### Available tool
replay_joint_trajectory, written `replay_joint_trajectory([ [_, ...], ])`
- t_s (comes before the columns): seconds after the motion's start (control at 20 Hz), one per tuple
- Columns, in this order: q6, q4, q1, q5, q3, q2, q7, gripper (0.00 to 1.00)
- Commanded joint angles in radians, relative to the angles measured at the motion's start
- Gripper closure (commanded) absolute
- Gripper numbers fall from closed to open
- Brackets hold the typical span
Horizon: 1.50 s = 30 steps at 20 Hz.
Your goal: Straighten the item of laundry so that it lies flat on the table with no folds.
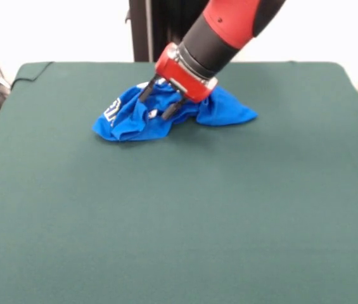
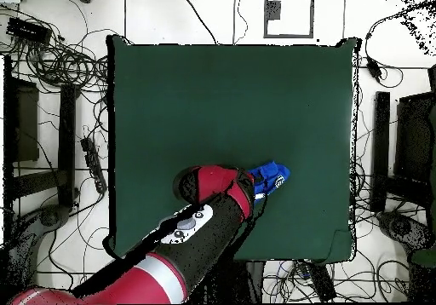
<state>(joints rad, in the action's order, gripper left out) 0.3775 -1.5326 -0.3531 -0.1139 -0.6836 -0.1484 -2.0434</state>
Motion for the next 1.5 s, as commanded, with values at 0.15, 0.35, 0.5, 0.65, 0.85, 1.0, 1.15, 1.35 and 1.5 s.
replay_joint_trajectory([
  [0.15, 0.181, -0.097, -0.013, -0.051, 0.096, -0.011, -0.211, 0.0],
  [0.35, 0.121, -0.128, -0.026, -0.048, 0.082, 0.02, -0.245, 0.0],
  [0.5, 0.048, -0.135, -0.019, -0.06, 0.103, 0.05, -0.264, 0.0],
  [0.65, -0.004, -0.146, -0.022, -0.077, 0.104, 0.078, -0.297, 0.0],
  [0.85, -0.057, -0.139, -0.037, -0.108, 0.089, 0.123, -0.342, 0.0],
  [1.0, -0.092, -0.116, -0.038, -0.128, 0.08, 0.157, -0.342, 0.0],
  [1.15, -0.173, -0.123, -0.04, -0.153, 0.086, 0.177, -0.326, 1.0],
  [1.35, -0.222, -0.126, -0.079, -0.159, 0.049, 0.2, -0.337, 1.0],
  [1.5, -0.232, -0.128, -0.095, -0.191, 0.029, 0.181, -0.342, 1.0],
])
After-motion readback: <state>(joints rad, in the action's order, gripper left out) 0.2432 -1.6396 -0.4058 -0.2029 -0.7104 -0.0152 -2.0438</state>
